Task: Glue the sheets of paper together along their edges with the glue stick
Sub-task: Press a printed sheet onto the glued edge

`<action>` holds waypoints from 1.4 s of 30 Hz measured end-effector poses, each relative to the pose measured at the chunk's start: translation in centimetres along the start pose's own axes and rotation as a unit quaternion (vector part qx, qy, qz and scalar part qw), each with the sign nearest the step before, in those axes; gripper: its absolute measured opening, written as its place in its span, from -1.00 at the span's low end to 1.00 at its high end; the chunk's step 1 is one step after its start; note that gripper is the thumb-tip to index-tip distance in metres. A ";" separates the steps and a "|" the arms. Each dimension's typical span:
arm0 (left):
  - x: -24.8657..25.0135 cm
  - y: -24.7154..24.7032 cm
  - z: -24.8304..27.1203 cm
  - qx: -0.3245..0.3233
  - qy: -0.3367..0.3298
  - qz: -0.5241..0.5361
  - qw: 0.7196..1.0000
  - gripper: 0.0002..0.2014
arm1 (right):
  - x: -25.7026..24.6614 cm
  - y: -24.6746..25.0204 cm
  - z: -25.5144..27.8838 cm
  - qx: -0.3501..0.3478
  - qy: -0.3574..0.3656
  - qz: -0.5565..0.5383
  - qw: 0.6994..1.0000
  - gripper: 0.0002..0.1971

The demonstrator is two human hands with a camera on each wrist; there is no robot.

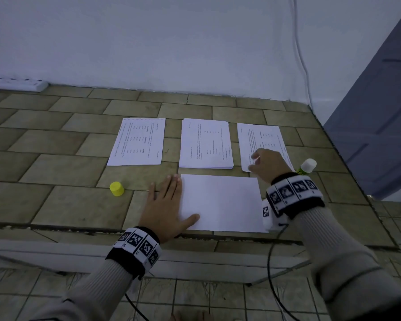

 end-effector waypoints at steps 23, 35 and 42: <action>-0.2 0.3 0.0 0.029 0.000 0.072 0.997 0.17 | 1.3 0.9 -3.2 0.133 -0.058 -0.047 0.988 -0.63; -1.1 4.4 -0.3 0.169 0.030 0.625 0.762 -0.43 | -0.4 -0.3 6.1 0.101 0.210 -0.187 0.954 -0.63; -0.1 5.4 -1.0 0.040 0.095 0.642 0.760 -0.74 | 0.7 -3.1 7.1 0.078 0.219 -0.170 0.958 -0.64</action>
Point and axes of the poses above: each hand's wrist, its own z-axis away from the middle knuckle, its own y-axis out of the back of the hand, x = y × z, the point moved 2 cm from there along -z, towards the middle knuckle, and after that the axes turned 10 degrees about z, right-handed, at the moved point
